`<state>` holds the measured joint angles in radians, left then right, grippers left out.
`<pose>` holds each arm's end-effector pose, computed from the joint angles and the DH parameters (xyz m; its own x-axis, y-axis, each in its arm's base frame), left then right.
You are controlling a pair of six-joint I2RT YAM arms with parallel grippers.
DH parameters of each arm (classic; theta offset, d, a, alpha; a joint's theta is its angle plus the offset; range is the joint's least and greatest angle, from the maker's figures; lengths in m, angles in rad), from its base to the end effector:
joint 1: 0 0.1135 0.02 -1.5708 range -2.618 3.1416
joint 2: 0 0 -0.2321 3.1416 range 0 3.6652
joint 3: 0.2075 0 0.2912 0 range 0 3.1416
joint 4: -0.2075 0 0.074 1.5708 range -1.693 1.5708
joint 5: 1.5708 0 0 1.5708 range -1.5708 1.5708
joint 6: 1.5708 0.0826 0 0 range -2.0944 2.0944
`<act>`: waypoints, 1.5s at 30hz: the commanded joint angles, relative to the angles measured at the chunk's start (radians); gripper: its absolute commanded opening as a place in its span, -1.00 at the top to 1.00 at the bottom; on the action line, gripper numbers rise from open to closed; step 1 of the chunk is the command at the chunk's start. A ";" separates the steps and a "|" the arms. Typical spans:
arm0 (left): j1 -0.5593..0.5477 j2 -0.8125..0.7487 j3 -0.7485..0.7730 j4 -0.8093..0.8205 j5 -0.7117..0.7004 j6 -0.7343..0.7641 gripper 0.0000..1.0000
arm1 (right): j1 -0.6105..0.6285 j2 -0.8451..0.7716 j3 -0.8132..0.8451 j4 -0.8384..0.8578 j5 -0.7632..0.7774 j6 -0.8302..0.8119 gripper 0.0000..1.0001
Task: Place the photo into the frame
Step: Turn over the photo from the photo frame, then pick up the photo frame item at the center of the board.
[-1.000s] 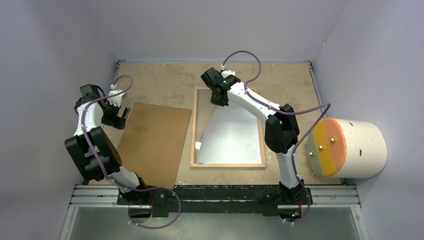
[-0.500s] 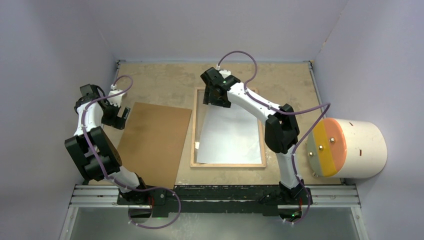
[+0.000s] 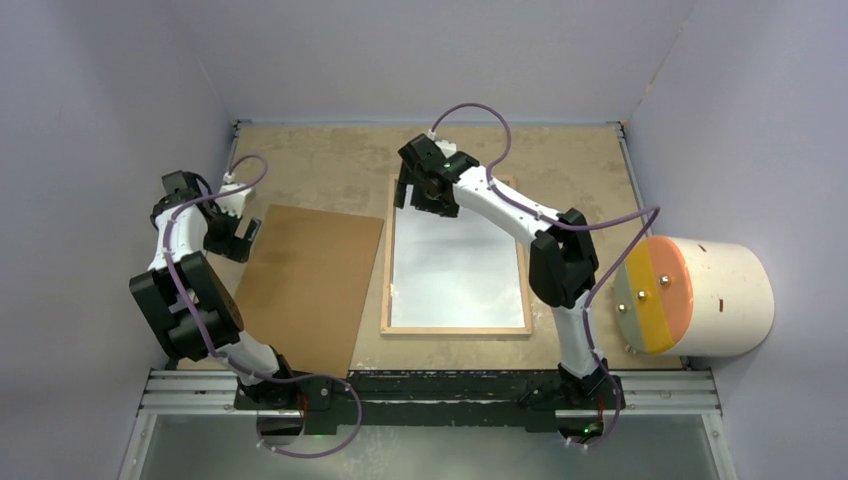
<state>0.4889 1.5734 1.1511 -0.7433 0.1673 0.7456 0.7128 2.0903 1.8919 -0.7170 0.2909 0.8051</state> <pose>0.3299 0.1599 0.1407 -0.8709 0.2944 -0.3934 0.2528 0.9550 0.1550 0.4087 0.3220 0.1962 -0.7720 0.2456 -0.5863 0.0899 0.9553 0.2818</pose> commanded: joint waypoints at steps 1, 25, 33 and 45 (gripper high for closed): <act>0.000 0.014 -0.013 0.038 -0.037 0.025 -0.94 | 0.054 -0.082 -0.014 0.077 -0.053 0.051 -0.98; 0.039 0.146 -0.149 0.326 -0.202 -0.008 -0.79 | 0.322 0.106 -0.115 0.112 -0.098 0.306 -0.94; 0.034 0.173 -0.189 0.237 -0.060 -0.016 -0.73 | 0.316 0.174 -0.115 0.157 -0.153 0.332 -0.95; -0.009 0.217 -0.274 0.147 0.061 0.026 -0.68 | 0.237 0.105 -0.260 0.606 -0.387 0.435 -0.87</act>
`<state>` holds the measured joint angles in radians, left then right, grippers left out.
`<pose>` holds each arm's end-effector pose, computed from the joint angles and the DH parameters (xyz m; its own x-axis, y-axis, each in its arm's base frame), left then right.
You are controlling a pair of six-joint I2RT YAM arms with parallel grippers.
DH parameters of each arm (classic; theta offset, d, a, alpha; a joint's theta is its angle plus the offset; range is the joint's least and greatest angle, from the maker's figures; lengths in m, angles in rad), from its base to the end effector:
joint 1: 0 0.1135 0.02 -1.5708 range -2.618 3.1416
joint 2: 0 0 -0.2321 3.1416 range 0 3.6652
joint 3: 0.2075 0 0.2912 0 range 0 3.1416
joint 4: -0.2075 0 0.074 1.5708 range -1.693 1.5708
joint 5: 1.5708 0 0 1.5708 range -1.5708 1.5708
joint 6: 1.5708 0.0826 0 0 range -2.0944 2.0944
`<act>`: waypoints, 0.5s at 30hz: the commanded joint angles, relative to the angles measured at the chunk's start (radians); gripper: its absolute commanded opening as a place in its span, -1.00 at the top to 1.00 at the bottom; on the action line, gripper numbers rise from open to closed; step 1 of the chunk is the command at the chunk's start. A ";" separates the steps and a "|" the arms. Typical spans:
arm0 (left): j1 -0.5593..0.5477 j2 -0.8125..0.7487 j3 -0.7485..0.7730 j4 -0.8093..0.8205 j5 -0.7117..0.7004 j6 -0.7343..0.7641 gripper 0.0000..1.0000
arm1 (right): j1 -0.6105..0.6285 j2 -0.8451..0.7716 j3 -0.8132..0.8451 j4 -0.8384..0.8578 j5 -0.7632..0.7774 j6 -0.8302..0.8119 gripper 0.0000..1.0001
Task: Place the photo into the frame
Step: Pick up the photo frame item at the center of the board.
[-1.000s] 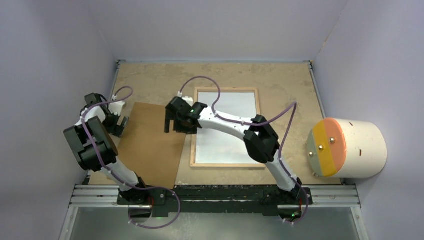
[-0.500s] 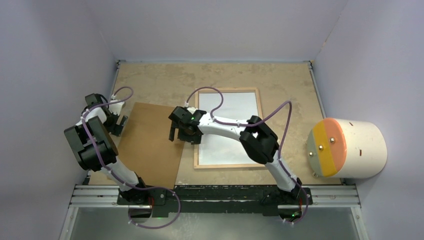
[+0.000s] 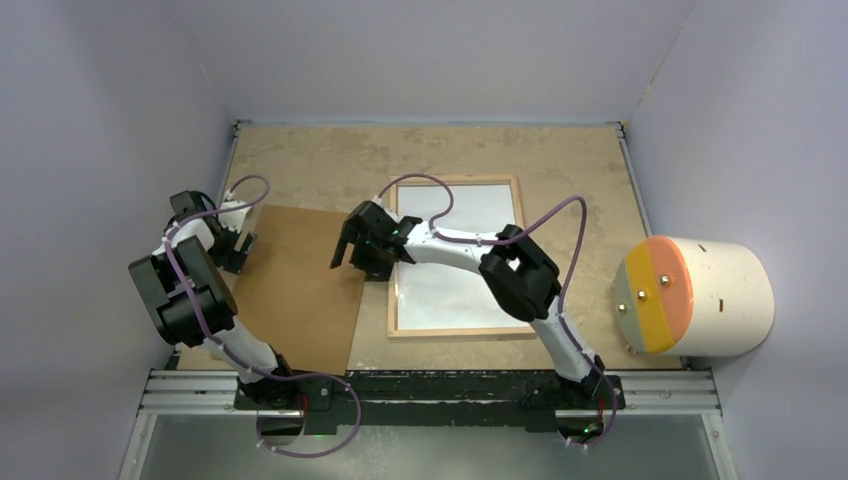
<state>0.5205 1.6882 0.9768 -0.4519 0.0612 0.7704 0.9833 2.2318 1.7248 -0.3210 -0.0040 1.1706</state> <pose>0.3185 0.1767 0.0598 -0.9027 0.2838 -0.3235 0.2136 0.9481 0.2357 0.3027 0.4552 0.0955 -0.9270 0.2696 -0.2608 0.0512 0.7797 0.6241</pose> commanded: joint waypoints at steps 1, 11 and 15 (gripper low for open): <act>-0.046 0.108 -0.100 -0.154 0.174 0.008 -0.67 | -0.039 -0.059 -0.122 0.278 -0.113 0.084 -0.85; -0.063 0.149 -0.108 -0.195 0.217 0.044 -0.67 | -0.065 -0.261 -0.330 0.799 -0.277 0.185 -0.74; -0.064 0.148 -0.093 -0.211 0.230 0.043 -0.66 | -0.065 -0.298 -0.384 1.003 -0.329 0.232 -0.71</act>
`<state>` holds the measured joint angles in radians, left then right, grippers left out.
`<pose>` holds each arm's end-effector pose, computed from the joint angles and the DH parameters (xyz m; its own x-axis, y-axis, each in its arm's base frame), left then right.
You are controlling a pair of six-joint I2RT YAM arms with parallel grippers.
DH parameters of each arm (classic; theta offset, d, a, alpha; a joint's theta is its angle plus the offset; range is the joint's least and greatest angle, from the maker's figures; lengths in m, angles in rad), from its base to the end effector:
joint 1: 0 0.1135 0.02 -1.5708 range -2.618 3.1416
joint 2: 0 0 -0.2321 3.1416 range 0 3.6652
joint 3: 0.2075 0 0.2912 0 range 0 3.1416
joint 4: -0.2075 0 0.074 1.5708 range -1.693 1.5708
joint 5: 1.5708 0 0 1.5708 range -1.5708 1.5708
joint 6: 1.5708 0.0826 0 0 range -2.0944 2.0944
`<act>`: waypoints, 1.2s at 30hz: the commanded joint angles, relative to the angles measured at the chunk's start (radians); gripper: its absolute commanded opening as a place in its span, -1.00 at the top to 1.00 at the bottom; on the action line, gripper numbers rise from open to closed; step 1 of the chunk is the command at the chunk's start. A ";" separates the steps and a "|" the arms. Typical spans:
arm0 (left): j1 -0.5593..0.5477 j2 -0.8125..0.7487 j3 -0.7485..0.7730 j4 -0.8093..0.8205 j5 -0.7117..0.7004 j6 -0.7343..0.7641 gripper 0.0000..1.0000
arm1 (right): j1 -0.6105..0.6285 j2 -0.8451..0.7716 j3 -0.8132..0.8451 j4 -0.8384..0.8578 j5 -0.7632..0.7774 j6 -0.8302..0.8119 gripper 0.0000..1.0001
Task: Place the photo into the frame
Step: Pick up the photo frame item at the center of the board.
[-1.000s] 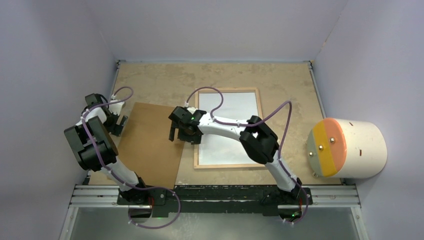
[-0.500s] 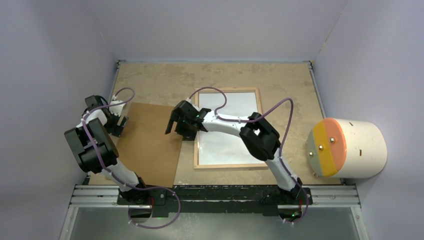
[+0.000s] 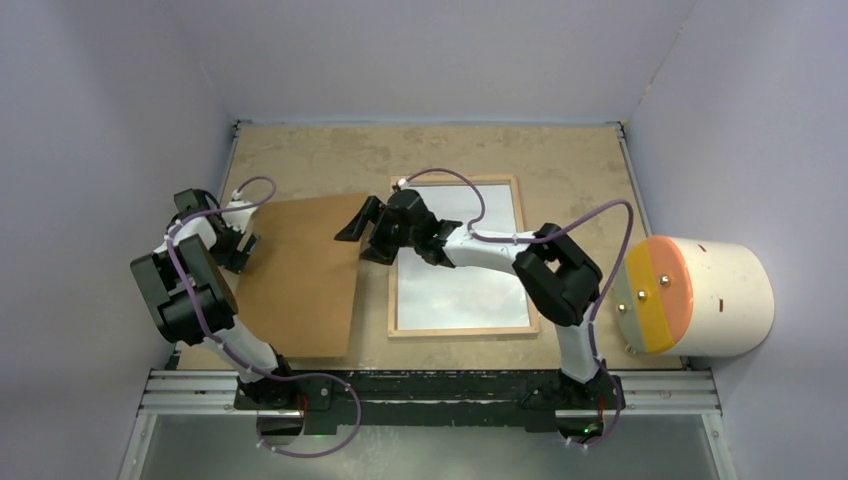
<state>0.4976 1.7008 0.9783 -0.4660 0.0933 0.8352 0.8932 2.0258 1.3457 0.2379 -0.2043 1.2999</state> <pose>0.3216 0.1659 0.0553 -0.8768 0.3638 -0.3144 0.3061 0.9266 0.2186 0.3137 0.4166 0.1232 -0.9176 0.3646 -0.1582 0.0236 0.4473 0.8941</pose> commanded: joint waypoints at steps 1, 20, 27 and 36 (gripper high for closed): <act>-0.041 0.136 -0.091 -0.199 0.199 -0.024 -0.66 | 0.026 -0.096 -0.016 0.485 -0.135 0.117 -0.71; -0.041 0.122 -0.031 -0.237 0.246 -0.063 -0.63 | 0.021 -0.183 -0.077 0.113 -0.010 0.037 -0.19; -0.101 0.054 0.128 -0.354 0.378 -0.070 -0.72 | 0.010 -0.138 0.046 -0.045 0.014 0.005 0.76; -0.182 -0.068 0.435 -0.566 0.579 0.010 -0.95 | -0.063 -0.117 0.196 -0.188 0.041 0.002 1.00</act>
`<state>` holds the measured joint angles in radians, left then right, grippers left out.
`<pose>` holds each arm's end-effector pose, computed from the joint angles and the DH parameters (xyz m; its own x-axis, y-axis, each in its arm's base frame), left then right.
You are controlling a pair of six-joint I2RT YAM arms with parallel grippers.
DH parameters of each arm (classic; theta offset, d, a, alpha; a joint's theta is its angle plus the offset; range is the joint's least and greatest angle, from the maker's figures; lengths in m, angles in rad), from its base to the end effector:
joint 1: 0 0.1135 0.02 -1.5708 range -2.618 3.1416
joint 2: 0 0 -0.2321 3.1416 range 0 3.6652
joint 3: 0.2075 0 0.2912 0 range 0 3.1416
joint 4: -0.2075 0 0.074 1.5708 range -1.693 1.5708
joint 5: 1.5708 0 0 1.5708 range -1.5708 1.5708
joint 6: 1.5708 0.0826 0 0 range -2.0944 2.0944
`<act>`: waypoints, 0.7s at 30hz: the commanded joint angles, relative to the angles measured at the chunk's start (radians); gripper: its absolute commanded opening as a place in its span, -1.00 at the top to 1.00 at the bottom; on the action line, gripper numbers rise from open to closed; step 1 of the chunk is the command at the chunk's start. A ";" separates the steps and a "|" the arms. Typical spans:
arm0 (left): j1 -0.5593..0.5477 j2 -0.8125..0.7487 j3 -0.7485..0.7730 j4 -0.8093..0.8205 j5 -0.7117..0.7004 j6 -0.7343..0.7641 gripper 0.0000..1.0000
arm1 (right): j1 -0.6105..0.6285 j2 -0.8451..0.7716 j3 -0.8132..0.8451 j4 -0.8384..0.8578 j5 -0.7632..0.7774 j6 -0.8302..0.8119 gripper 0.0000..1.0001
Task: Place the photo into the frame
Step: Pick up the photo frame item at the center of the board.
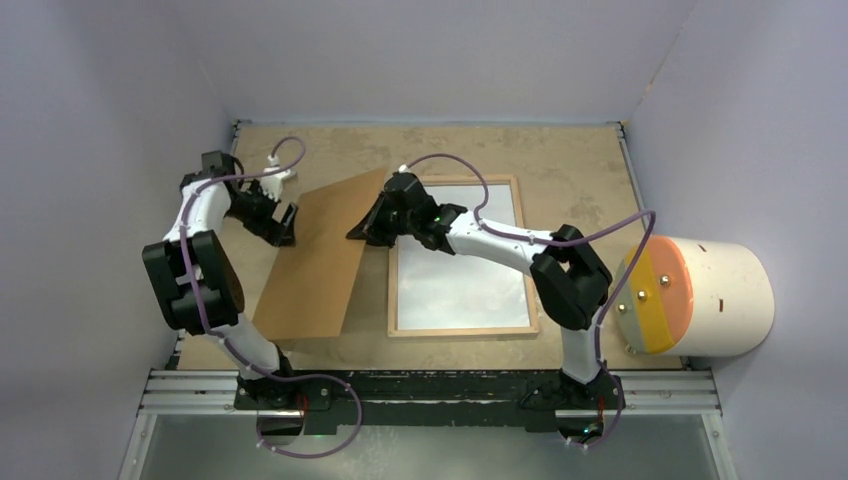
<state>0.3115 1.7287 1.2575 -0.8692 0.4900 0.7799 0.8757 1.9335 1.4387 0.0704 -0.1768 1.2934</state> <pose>0.3652 0.0768 0.1238 -0.7771 0.4016 -0.4846 0.5322 0.8304 -0.1652 0.3239 0.4111 0.1840 -0.8981 0.4014 -0.1799 0.0185 0.4431 0.8963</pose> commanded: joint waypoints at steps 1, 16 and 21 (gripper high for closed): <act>0.004 -0.116 0.200 -0.209 0.225 0.115 -0.96 | -0.064 -0.028 0.119 -0.034 0.014 0.014 1.00; -0.021 -0.676 0.216 -0.564 0.487 0.830 -1.00 | -0.308 -0.135 0.170 0.003 -0.164 0.261 1.00; -0.029 -0.704 0.182 -0.561 0.484 0.867 -1.00 | -0.307 -0.150 0.173 0.030 -0.172 0.334 1.00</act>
<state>0.2852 0.9977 1.4685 -1.4166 0.9321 1.5314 0.5491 1.8824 1.5814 -0.0174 -0.2657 1.5158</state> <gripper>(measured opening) 0.998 0.016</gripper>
